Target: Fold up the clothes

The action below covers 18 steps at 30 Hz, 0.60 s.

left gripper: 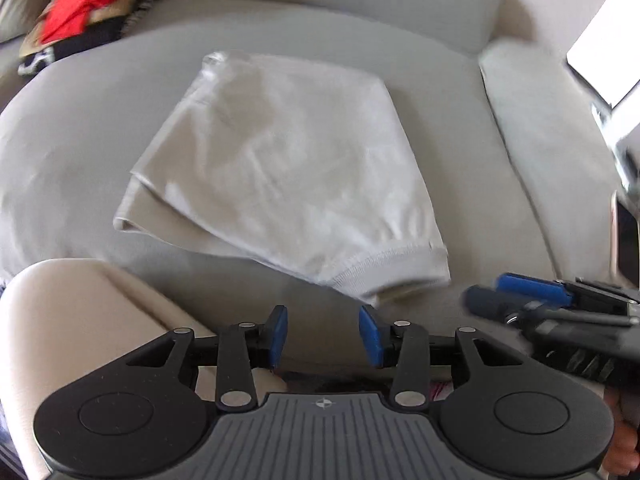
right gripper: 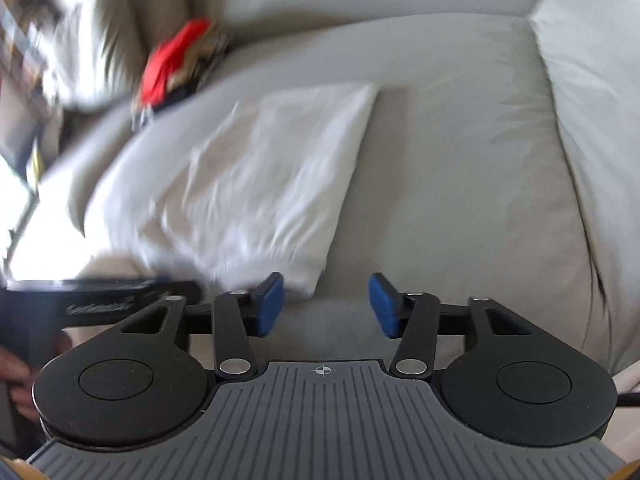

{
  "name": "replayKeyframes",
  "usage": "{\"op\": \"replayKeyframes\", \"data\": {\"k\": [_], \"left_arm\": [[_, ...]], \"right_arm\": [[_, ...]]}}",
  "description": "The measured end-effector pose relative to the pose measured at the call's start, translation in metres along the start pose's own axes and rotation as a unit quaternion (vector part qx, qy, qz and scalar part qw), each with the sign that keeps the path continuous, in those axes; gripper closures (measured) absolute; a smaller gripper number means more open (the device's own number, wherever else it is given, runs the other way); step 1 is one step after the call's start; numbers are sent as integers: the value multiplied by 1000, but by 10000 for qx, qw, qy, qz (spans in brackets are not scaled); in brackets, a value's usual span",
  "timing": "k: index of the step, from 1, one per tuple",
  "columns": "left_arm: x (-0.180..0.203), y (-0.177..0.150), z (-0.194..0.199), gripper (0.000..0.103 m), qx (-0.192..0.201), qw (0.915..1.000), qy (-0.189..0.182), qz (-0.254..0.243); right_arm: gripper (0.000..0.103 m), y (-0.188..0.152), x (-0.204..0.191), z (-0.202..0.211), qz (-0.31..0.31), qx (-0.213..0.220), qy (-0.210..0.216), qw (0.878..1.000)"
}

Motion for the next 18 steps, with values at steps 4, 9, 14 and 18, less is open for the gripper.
{"op": "replayKeyframes", "data": {"k": [4,9,14,18], "left_arm": [[-48,22,12,52,424,9948,-208,897],[-98,56,22,38,899,9858,-35,1416],[-124,81,-3,30,468,9857,-461,1552],[-135,88,-30,28,-15,9799,-946,1754]], "right_arm": [[35,12,29,-16,-1069,27,14,9943],[38,18,35,-30,-1393,80,209,9900],[43,30,32,-45,-1533,-58,607,9863],[43,37,33,-63,-1642,-297,922,9817]]}}
Point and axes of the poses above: each gripper's, at about its wrist camera, not at the fingertips, and z roughly against the way its jaws point, x to its right, y to its top, the point moved 2 cm from there along -z, roughly the way its jaws point, and after that the axes turned 3 degrees about z, right-handed, at the moved point
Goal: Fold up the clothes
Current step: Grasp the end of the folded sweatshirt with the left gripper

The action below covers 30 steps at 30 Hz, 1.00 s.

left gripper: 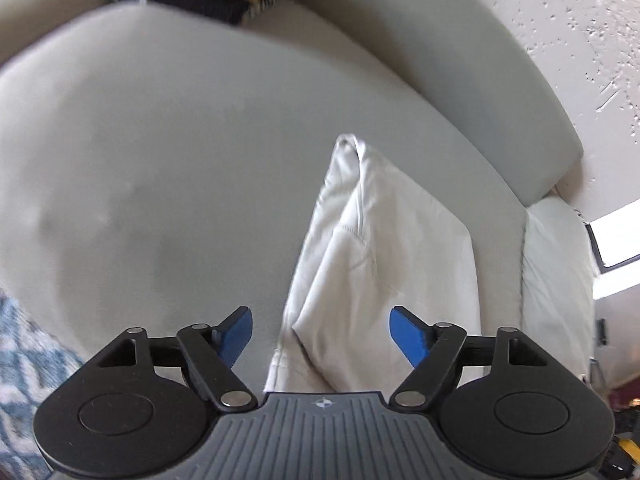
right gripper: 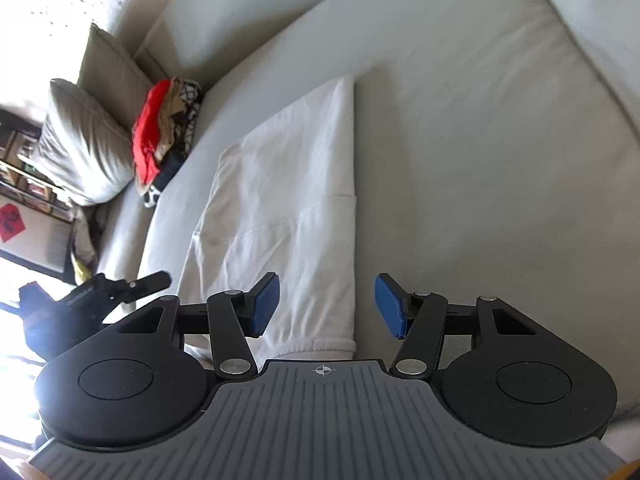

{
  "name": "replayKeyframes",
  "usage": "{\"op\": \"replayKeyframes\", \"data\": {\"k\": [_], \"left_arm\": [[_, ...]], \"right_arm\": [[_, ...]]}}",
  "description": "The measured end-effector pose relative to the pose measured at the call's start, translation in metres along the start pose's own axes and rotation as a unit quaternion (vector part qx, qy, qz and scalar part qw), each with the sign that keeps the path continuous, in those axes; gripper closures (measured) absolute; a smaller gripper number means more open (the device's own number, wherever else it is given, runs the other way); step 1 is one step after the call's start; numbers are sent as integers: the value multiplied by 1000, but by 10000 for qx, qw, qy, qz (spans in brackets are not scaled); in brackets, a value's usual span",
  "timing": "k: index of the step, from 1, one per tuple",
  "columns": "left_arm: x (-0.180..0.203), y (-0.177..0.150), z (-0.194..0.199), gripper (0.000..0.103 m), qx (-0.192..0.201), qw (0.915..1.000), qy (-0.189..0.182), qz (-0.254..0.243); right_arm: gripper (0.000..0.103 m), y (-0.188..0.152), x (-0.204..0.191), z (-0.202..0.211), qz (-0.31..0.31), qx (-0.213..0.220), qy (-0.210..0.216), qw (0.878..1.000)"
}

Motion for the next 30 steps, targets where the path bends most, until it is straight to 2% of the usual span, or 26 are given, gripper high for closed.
{"op": "replayKeyframes", "data": {"k": [3,7,10,15,20,24,25,26,27,28,29,30], "left_arm": [[-7,10,-16,27,-290,9987,-408,55],[-3,15,-26,25,-605,9963,-525,-297],[6,12,-32,23,-824,9931,-634,-546],[12,27,-61,23,-1049,9891,-949,-413],[17,38,-80,23,-1114,9870,-1083,-406],[17,45,-88,25,-1032,9873,-1192,-174],[18,45,-88,30,-1007,9877,-1183,-172],[20,44,-87,39,-976,9887,-1114,-234],[23,42,-86,45,-913,9905,-980,-325],[31,41,-88,59,-847,9923,-801,-427],[38,39,-87,75,-768,9937,-585,-570],[44,35,-84,82,-669,9945,-361,-718]], "right_arm": [[45,5,3,-11,-41,-54,-49,10000],[47,13,11,-21,-206,-23,103,9997],[56,24,24,-33,-632,77,291,9975],[60,46,34,-58,-1000,105,628,9929],[60,70,39,-84,-1289,322,848,9875],[60,83,29,-104,-1139,427,921,9883],[60,86,26,-109,-1099,454,939,9885],[63,90,23,-113,-1060,480,956,9886],[74,91,20,-114,-960,462,863,9906],[89,92,18,-113,-831,432,727,9929],[94,91,15,-112,-689,451,599,9948],[95,91,11,-112,-547,475,472,9963]]}}
Point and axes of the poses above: each gripper's, at about its wrist camera, not at the fingertips, and z roughly against the way its jaws point, x to its right, y to its top, the point moved 2 cm from there along -z, roughly the way its jaws point, and after that the axes turned 3 degrees about z, right-handed, at the moved point
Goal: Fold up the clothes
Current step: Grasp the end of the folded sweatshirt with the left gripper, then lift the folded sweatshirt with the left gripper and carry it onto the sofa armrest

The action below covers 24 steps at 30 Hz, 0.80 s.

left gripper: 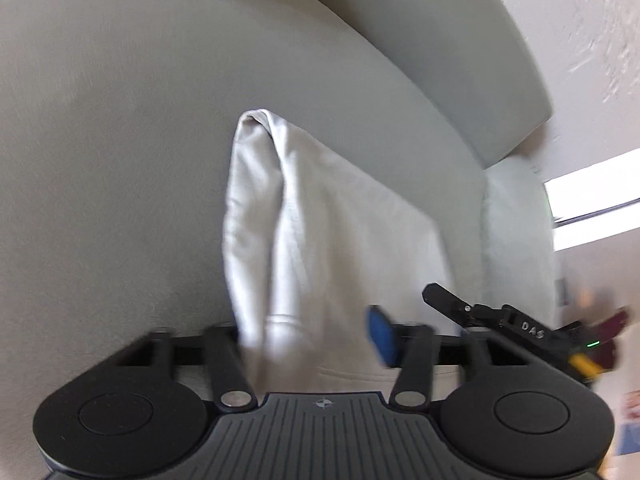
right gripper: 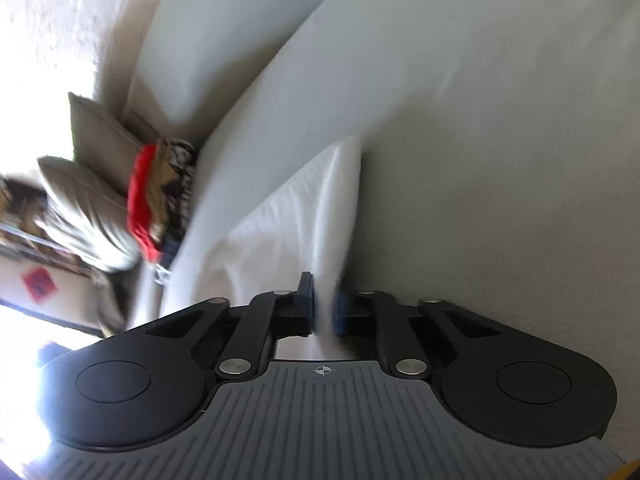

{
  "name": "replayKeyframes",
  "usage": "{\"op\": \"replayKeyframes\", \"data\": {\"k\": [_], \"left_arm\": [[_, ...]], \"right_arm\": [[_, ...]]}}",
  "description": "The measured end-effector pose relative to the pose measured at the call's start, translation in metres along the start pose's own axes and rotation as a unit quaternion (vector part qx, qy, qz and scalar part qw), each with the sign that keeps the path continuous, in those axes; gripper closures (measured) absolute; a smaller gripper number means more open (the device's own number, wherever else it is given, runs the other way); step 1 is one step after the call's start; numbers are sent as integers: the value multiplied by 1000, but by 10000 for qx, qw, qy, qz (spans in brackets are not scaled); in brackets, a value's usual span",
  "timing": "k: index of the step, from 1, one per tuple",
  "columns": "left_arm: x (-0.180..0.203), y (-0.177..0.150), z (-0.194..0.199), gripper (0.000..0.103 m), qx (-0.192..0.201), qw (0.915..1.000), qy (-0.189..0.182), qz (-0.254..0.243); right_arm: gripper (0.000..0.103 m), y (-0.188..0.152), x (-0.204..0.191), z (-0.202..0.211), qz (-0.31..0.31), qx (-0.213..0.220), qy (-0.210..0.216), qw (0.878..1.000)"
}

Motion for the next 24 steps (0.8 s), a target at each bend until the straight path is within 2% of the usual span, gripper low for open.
{"op": "replayKeyframes", "data": {"k": [1,4,6,8,12,14,17,19,21,24], "left_arm": [[7,-3,2,91,81,9996,241,-135],[35,-20,18,94,513,9940,769,-591],[62,-38,33,94,878,9853,1068,-1001],[89,-64,54,94,1297,9724,1272,-1463],[140,-122,98,94,2133,9385,1438,-2304],[167,-149,117,94,2501,9222,1326,-2635],[194,-183,158,94,2816,9069,901,-3001],[217,-201,178,94,2911,8990,487,-3236],[244,-212,189,94,2866,8956,-29,-3402],[285,-221,190,94,2577,8954,-809,-3541]], "right_arm": [[96,-1,-7,4,207,82,-122,9997],[97,-12,-41,23,972,491,-441,9931],[97,-25,-66,44,1464,759,-577,9846],[97,-39,-86,74,1835,1035,-605,9757],[97,-73,-117,152,2227,1670,-384,9597],[97,-91,-131,193,2411,2021,-268,9488],[97,-115,-142,261,2635,2667,-235,9267],[97,-123,-140,305,2557,2982,-338,9190],[97,-127,-132,350,2358,3190,-499,9166],[97,-125,-108,414,1884,3347,-817,9197]]}}
Point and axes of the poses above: each gripper's, at about its wrist camera, not at the fingertips, and z roughly against the way its jaws point, x to its right, y to its top, the point moved 2 cm from there along -z, roughly the way its jaws point, and after that the axes turned 3 degrees about z, right-handed, at the moved point
